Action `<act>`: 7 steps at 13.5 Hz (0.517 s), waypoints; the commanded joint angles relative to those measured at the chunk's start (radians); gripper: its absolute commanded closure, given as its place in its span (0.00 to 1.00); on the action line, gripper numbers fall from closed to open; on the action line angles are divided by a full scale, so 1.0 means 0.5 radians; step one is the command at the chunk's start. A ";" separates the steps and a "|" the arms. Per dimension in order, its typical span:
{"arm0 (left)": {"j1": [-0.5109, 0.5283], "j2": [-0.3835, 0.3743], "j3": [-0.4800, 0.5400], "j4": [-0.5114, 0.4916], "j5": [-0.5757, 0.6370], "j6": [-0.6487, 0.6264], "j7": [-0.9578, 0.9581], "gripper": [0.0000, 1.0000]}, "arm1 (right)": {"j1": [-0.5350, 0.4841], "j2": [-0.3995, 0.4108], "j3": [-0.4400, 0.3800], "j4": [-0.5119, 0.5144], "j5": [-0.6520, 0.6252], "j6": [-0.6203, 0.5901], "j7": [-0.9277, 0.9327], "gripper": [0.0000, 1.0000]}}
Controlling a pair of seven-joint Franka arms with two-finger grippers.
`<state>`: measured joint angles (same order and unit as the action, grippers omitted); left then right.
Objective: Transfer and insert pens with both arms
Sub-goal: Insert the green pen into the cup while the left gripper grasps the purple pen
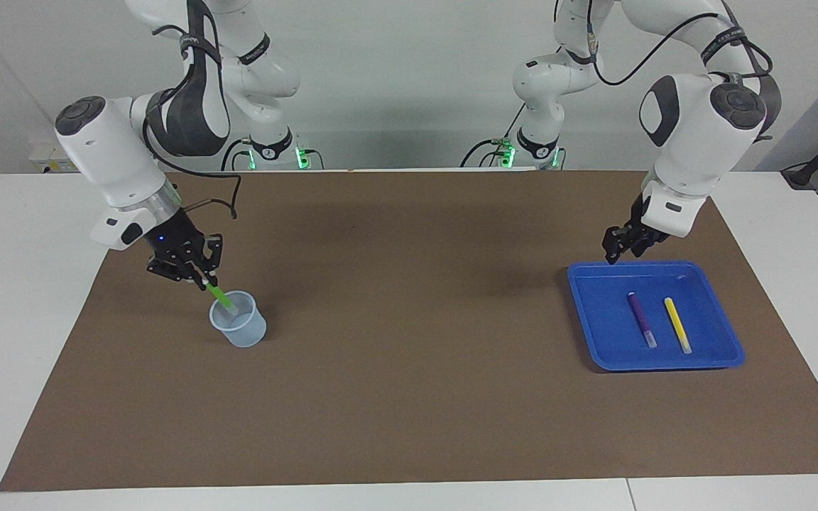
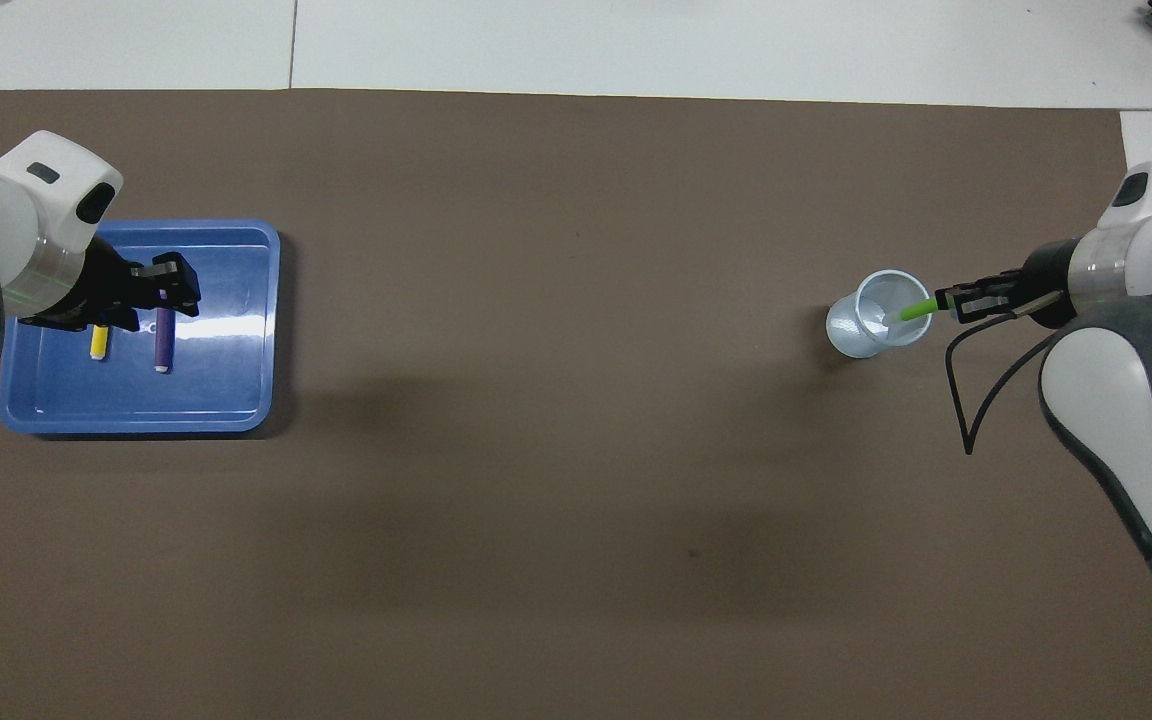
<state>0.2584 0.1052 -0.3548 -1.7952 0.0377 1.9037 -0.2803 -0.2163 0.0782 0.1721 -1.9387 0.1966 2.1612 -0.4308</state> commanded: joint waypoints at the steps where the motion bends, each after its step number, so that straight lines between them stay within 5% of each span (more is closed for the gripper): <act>1: 0.112 -0.026 -0.008 -0.182 0.099 0.235 0.204 0.40 | -0.015 0.015 0.021 -0.019 -0.056 0.052 0.039 0.95; 7: 0.207 0.081 -0.005 -0.297 0.152 0.546 0.349 0.41 | -0.009 0.022 0.021 -0.019 -0.056 0.056 0.043 0.95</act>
<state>0.3520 0.1348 -0.3518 -1.9123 0.0907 2.1119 -0.1159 -0.2155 0.0892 0.1735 -1.9398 0.1966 2.1669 -0.4308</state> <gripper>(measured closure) 0.401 0.824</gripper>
